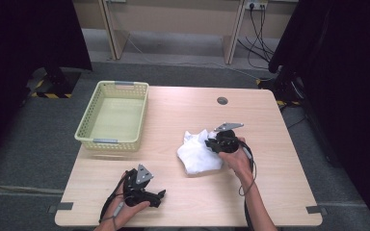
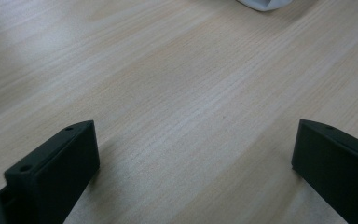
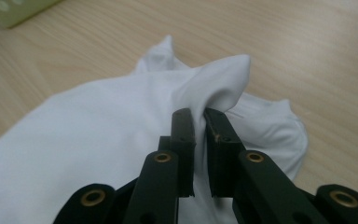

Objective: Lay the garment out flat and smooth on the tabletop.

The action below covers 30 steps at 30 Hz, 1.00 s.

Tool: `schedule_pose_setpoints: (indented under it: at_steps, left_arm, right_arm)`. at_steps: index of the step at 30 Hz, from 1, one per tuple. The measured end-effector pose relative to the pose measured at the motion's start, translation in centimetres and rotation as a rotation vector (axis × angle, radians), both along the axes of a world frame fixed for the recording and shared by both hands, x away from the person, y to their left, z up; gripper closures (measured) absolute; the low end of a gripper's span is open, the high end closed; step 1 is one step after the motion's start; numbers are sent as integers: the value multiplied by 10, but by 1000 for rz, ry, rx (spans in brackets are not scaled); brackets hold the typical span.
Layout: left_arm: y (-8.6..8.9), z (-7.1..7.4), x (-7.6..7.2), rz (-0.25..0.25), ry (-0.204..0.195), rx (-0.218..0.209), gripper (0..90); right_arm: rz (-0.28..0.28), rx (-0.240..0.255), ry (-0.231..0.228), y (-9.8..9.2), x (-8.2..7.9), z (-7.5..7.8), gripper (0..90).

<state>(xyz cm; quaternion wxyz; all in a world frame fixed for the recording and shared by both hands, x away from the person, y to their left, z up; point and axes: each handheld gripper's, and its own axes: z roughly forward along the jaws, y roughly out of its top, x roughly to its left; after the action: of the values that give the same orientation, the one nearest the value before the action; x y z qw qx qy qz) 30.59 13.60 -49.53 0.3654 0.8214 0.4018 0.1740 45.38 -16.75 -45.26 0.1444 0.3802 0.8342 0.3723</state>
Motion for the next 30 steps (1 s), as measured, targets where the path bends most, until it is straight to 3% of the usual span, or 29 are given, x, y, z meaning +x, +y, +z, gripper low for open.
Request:
schedule_pose_setpoints:
  at_steps: [6,8,11,20,28,30]
  left_arm:
    - [0,0,0,0,0,2,0]
    - [0,0,-1,0,1,-1,0]
    - [0,0,-1,0,0,-1,0]
    - [0,0,-1,0,0,0,0]
    - [0,0,-1,1,0,0,0]
    - [0,0,-1,2,1,-1,0]
  right_arm:
    - [52,30,-87,2,-24,22,835]
    - [58,30,-95,2,-27,24,835]
    - [83,53,-131,-4,-45,31,835]
    - [111,116,-166,-22,-81,36,834]
    - [126,111,-184,-43,-129,26,829]
    - [128,114,-182,-45,-132,25,826]
